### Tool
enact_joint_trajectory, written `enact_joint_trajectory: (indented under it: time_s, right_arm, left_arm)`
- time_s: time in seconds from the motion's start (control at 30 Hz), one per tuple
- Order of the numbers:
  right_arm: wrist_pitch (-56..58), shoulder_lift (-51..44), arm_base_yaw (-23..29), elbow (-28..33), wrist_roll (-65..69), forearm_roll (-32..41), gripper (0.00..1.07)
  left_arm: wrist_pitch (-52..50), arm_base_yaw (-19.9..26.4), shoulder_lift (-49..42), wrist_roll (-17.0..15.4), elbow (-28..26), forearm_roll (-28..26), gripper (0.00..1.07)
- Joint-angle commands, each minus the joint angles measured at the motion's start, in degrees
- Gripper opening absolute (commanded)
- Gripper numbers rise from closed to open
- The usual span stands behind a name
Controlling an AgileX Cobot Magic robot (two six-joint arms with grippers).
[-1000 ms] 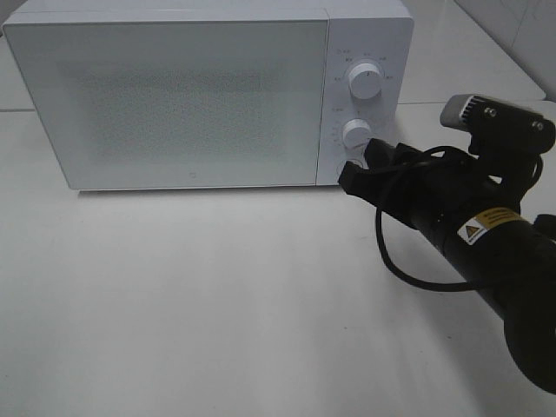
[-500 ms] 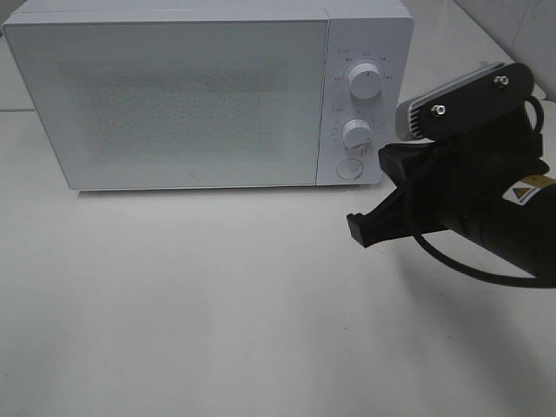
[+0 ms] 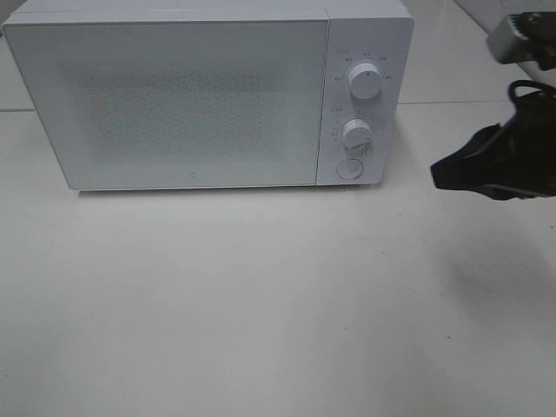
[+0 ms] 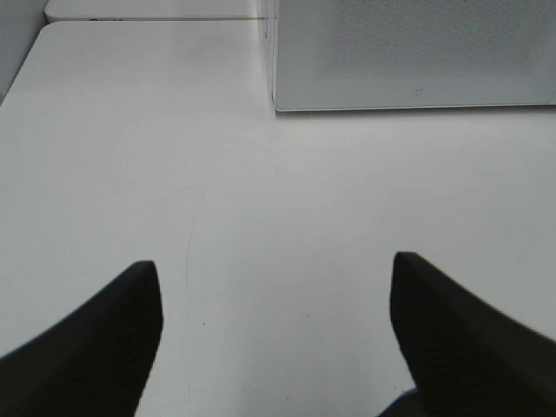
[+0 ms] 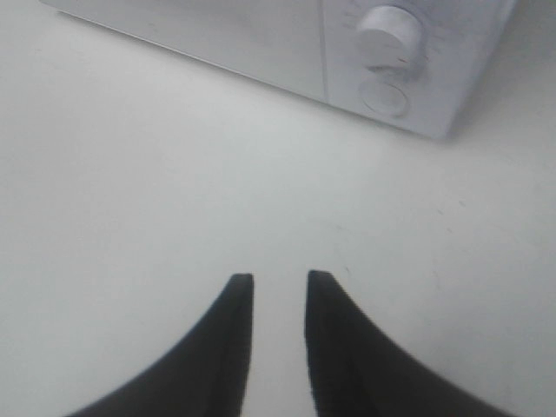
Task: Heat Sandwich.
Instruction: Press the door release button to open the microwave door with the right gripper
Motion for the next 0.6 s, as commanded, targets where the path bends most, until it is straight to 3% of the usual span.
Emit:
enact_joint_trajectory:
  time_s: [0.03, 0.1, 0.13, 0.2, 0.33, 0.6]
  right_arm:
    - [8.6, -5.2, -5.7, -1.1, 19.2, -18.2, 0.66]
    - [10.9, -8.0, -5.7, -1.1, 29.4, -26.0, 0.79]
    - [10.9, -8.0, -5.7, -1.1, 29.4, -26.0, 0.79]
    - [16.0, -13.3, -5.7, -1.1, 41.5, -38.5, 0.86]
    - [20.1, -21.1, -5.7, 0.0, 49.7, -47.8, 0.82]
    - [20.5, -37.8, -5.7, 8.4, 49.7, -46.8, 0.76]
  left_arm:
    - [-0.6, 0.2, -1.0, -0.3, 0.0, -0.4, 0.7]
    - [-0.6, 0.2, -1.0, -0.3, 0.0, -0.4, 0.7]
    - [-0.6, 0.2, -1.0, -0.3, 0.0, -0.4, 0.7]
    - [-0.6, 0.2, -1.0, -0.3, 0.0, -0.4, 0.7]
    - [-0.6, 0.2, -1.0, -0.3, 0.0, -0.4, 0.7]
    - [-0.6, 0.2, -1.0, -0.3, 0.0, -0.4, 0.7]
